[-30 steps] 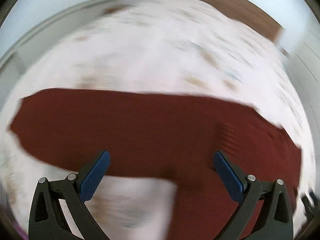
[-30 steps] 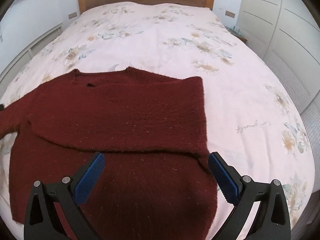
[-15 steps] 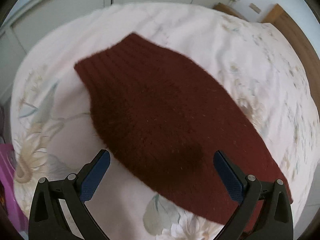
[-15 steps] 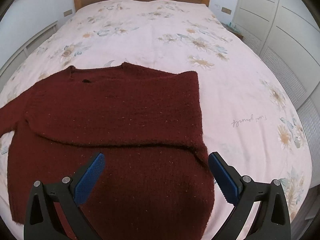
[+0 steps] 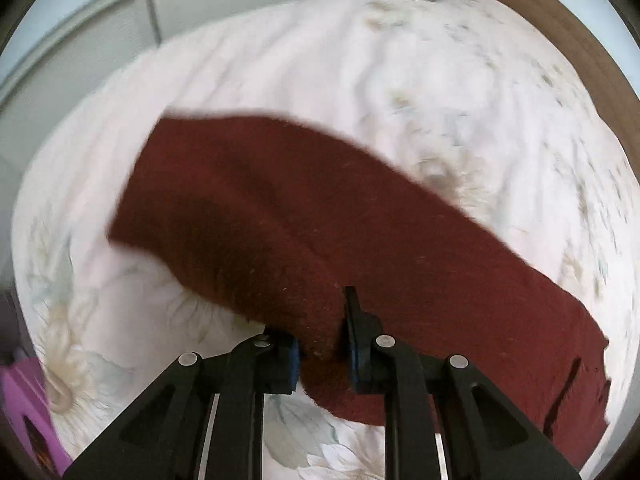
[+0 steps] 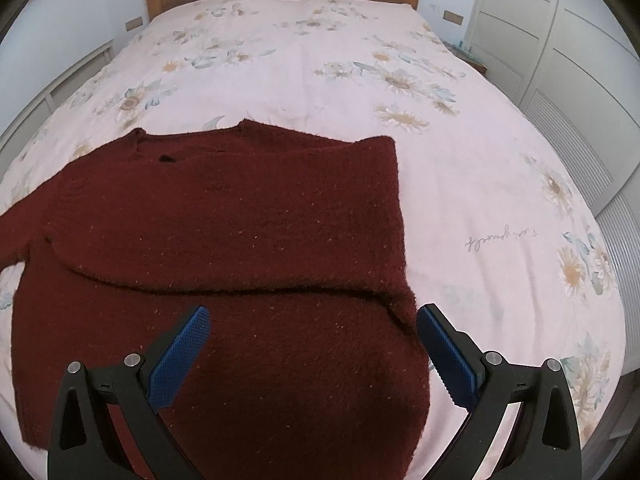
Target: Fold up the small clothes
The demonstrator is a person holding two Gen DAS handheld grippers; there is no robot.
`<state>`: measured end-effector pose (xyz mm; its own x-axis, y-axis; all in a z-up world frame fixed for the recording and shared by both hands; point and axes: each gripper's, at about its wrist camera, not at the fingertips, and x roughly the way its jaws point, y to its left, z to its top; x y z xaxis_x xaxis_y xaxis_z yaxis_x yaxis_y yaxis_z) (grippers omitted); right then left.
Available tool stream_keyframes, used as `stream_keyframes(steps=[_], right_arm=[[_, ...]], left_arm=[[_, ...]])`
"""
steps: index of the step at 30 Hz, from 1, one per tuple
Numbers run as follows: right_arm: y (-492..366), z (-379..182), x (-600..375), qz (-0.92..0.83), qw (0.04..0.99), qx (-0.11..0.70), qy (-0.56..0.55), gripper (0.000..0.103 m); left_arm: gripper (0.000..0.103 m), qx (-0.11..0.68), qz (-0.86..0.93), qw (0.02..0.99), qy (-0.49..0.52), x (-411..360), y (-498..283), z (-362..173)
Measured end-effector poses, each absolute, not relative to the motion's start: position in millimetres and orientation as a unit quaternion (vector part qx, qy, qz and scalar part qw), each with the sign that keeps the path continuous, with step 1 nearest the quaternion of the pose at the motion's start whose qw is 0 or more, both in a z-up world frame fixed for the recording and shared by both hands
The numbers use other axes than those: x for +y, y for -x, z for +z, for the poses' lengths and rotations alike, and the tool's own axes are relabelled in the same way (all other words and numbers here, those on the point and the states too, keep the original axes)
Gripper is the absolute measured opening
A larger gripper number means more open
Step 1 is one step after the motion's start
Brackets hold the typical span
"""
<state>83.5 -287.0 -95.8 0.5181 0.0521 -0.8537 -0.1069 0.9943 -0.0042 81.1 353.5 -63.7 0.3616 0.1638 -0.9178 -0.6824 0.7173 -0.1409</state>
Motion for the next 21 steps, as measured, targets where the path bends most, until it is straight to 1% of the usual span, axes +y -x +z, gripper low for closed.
stream_keyframes(steps=[4, 11, 21], right_arm=[[-88.0, -92.0, -290.7, 0.042, 0.873, 0.485, 0.030, 0.103], [-98.3, -82.2, -296.1, 0.036, 0.870, 0.491, 0.033, 0.103], [-101.3, -64.6, -315.5, 0.033, 0.876, 0.480, 0.023, 0.103]], left_arm=[[0.014, 0.489, 0.231, 0.811, 0.222, 316.4, -92.4, -29.6], [0.014, 0.491, 0.120, 0.847, 0.167, 210.0, -116.9, 9.9], [0.013, 0.495, -0.052, 0.861, 0.108, 37.7, -186.9, 16.8]])
